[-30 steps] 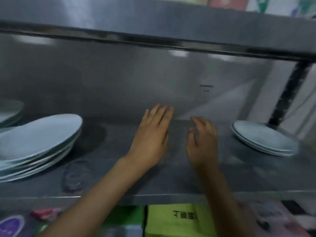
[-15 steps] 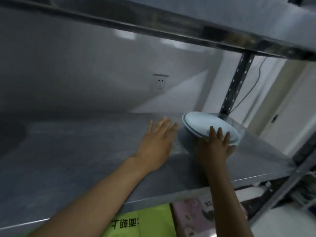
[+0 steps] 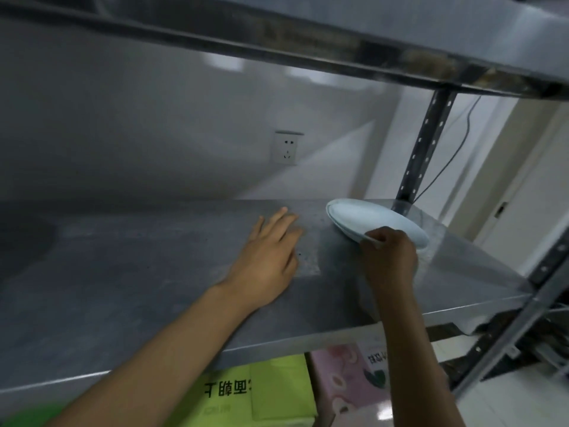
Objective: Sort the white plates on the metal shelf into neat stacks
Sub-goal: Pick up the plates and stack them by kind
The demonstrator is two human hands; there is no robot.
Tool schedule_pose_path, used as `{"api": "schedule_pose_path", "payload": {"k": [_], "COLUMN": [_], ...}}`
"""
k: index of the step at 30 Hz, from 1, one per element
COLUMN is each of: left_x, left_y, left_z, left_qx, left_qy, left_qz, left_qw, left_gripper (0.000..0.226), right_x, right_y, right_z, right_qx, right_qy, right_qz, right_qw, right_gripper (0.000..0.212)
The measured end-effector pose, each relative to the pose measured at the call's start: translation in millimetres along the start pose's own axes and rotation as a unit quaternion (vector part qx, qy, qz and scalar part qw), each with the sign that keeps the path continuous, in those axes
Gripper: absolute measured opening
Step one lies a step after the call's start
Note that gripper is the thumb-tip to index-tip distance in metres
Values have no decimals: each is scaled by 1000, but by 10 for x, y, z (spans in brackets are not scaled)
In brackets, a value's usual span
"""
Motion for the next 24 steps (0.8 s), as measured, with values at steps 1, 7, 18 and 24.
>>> {"api": "schedule_pose_path", "payload": {"k": [1,7,18,24], "left_x": [16,-40,-872,-1290], "left_y": [56,475,1941,2559], "left_z": [46,459,1628,2270], "left_qx": [4,57,197,267], "left_qy": [6,35,86,137], "left_qz": [9,52,-41,-87], "left_qw": [1000,996,976,950], "left_gripper": [50,43,39,24], "right_x": [-44,-460,-2071,-2839], "right_y": [31,158,-595,-844], "right_z": [20,316,1990,2581], "right_qx": [-4,41,-59,-168], "right_qy": [16,117,174,192], "right_qz": [-14,-32,-384,-458], "right_qw": [1000,992,905,852], "right_gripper": [19,18,27,36]}}
Point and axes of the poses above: each hand's wrist, its own z-axis away from the middle knuckle, its own y-axis out of the back of the hand, x = y × z, the point moved 2 cm from there along -z, towards the middle knuckle, and after that the axes turned 11 degrees about -z, right-handed, at the moved point
